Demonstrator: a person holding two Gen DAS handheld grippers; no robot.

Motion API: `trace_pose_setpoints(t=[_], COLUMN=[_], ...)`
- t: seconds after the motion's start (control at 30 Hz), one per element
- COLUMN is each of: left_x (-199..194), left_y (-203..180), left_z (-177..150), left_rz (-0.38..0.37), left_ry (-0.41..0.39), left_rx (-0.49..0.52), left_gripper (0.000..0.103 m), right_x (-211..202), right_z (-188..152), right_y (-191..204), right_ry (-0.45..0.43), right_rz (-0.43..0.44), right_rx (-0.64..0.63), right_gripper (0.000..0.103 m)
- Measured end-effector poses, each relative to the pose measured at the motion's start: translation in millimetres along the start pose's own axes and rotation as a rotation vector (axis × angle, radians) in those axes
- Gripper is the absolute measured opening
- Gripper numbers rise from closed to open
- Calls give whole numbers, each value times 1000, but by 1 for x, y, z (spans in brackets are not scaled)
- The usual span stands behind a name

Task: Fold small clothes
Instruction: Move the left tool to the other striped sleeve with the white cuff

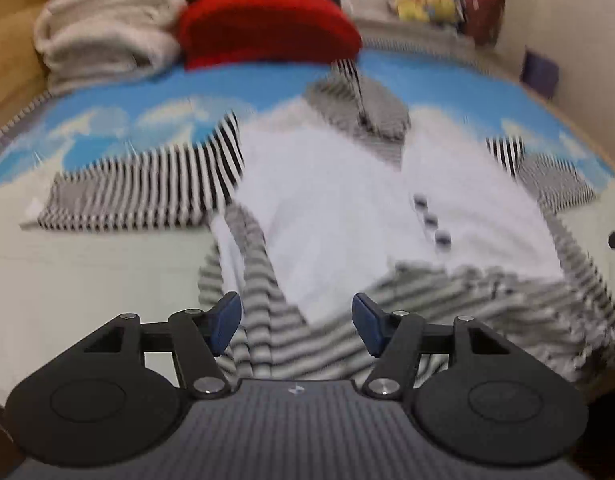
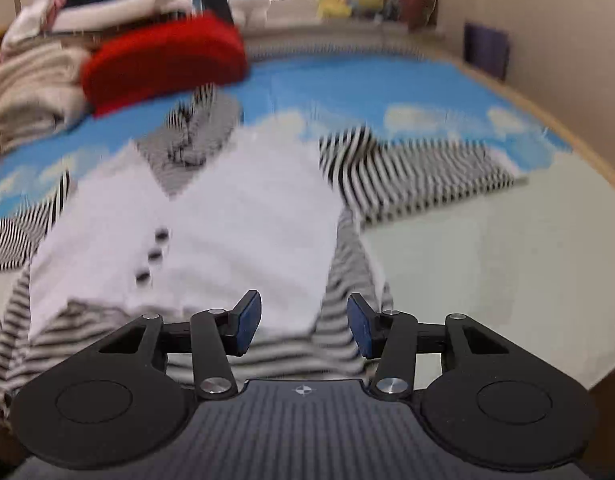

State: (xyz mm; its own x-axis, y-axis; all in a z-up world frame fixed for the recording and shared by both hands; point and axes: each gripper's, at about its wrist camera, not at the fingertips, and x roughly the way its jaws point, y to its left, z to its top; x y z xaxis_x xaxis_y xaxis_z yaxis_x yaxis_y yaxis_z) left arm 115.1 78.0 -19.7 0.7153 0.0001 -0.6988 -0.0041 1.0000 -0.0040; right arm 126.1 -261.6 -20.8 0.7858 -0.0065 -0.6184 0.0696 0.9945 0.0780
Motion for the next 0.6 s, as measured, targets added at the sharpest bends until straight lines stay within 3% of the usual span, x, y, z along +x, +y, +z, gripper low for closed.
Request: trace_pose_setpoints(t=[0.1, 0.23, 0.43, 0.6], left_x=[-6, -17, -19, -14], left_y=[-1, -8, -15, 2], left_z=[9, 17, 31, 83], left_rz=[34, 94, 133, 184], left_ry=[-105, -189, -242, -264], left_rx=[-11, 37, 139, 91], left_gripper=[78, 80, 82, 82], right_x=[-8, -17, -38, -29], right_z=[5, 15, 60, 84], right_y=[5, 9, 15, 10], right_ry=[-68, -131, -237, -302], right_rz=[2, 18, 100, 66], right_rx=[-7, -5, -89, -180], right_gripper=[50, 50, 53, 56])
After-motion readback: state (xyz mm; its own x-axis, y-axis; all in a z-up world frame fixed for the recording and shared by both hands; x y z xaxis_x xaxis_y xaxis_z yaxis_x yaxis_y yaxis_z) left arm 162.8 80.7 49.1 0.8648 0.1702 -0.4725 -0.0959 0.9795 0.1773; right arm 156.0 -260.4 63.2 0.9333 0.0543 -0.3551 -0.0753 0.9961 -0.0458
